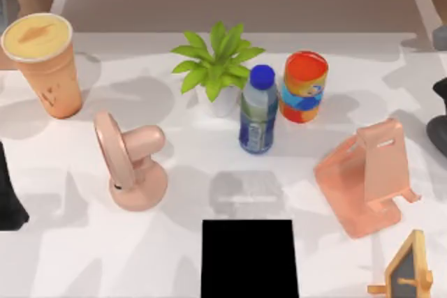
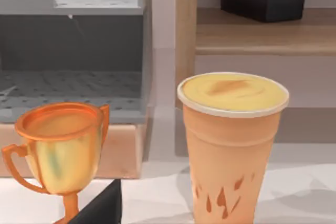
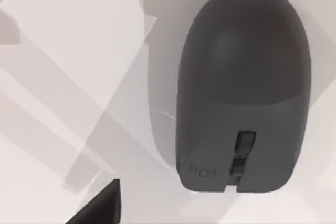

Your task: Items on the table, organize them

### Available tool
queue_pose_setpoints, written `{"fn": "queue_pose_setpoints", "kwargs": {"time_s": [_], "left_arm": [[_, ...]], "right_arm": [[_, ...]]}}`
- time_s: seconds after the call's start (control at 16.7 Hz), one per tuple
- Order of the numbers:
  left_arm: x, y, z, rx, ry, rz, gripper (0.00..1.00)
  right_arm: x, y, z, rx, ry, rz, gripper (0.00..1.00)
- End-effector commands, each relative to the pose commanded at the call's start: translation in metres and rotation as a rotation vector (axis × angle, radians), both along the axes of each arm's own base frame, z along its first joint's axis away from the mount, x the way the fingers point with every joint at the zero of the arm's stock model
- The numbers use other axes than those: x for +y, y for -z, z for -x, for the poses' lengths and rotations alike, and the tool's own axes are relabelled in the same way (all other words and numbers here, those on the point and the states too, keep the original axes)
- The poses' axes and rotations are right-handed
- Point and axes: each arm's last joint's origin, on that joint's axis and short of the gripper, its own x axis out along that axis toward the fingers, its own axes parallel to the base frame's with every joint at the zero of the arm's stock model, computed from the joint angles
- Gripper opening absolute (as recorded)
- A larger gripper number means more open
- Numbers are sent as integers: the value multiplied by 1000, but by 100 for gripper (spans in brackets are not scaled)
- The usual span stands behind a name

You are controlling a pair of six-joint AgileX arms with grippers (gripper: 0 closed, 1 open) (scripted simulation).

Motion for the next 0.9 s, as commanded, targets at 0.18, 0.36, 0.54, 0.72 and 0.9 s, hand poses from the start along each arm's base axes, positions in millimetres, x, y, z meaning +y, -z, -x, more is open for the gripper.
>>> {"fn": "queue_pose_setpoints", "kwargs": {"time_s": [0.18,0.36,0.54,0.72,0.9], "left_arm": [[0,0,0,0,0,0,100],[0,0,0,0,0,0,100],[0,0,0,0,0,0,100],[0,0,0,0,0,0,100],[0,0,0,0,0,0,100]], "right_arm": [[0,13,-1,5,-2,0,100],[0,45,-3,0,-2,1,100],[0,78,-2,-4,-2,1,100],[0,90,0,2,-2,1,100],[0,90,0,2,-2,1,100]]}}
